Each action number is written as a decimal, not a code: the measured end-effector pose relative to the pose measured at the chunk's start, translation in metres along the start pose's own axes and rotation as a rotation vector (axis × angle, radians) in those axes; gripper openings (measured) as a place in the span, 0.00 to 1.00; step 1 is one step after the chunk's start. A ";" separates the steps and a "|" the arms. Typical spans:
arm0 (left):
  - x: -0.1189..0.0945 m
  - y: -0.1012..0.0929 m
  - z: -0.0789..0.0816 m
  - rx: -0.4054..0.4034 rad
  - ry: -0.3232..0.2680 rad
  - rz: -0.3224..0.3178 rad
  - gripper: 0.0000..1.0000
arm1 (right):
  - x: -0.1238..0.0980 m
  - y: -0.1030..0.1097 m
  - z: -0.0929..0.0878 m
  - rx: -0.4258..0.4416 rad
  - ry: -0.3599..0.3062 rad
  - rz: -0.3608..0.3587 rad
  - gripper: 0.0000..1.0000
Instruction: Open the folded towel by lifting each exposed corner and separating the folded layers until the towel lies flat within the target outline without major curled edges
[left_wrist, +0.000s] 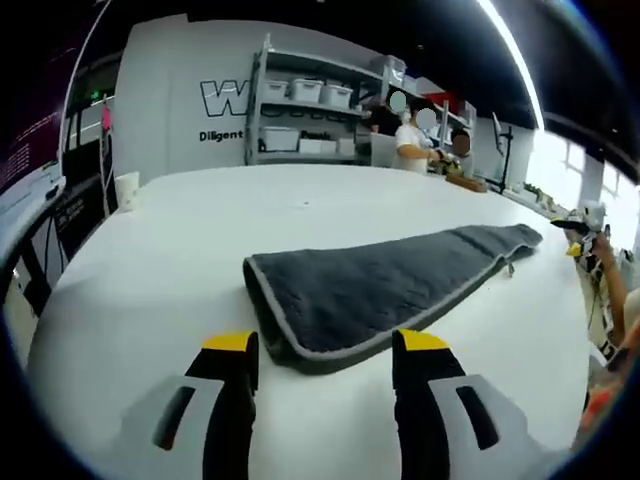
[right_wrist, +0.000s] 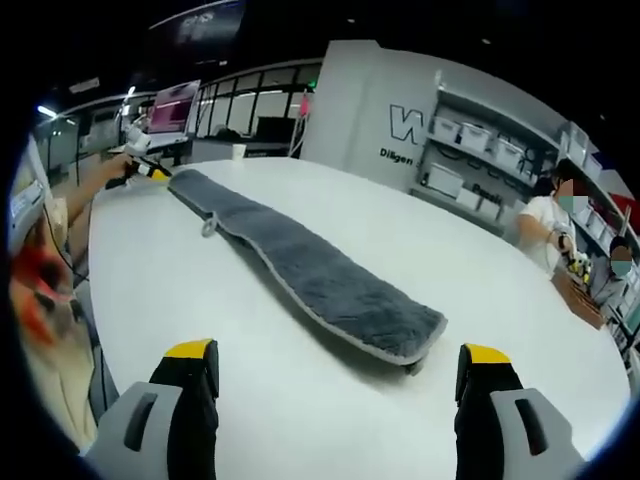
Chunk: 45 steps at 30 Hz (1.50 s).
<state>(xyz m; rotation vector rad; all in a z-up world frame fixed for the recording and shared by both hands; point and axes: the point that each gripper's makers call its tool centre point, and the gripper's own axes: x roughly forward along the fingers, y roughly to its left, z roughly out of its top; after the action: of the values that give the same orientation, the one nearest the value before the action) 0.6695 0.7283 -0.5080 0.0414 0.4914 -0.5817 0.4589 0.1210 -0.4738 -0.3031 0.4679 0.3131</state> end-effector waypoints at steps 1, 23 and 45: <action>0.003 0.004 -0.001 -0.006 0.007 0.001 0.44 | 0.000 0.000 -0.001 -0.003 0.004 0.000 0.99; -0.011 0.001 -0.014 0.050 0.038 -0.016 0.03 | -0.002 0.002 -0.004 0.003 0.015 -0.015 0.99; -0.086 -0.032 -0.058 0.080 0.163 -0.041 0.03 | 0.003 0.010 0.001 -0.024 0.027 0.007 0.99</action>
<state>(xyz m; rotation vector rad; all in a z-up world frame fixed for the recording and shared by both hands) 0.5653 0.7557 -0.5168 0.1558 0.6279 -0.6408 0.4582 0.1313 -0.4770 -0.3289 0.4923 0.3222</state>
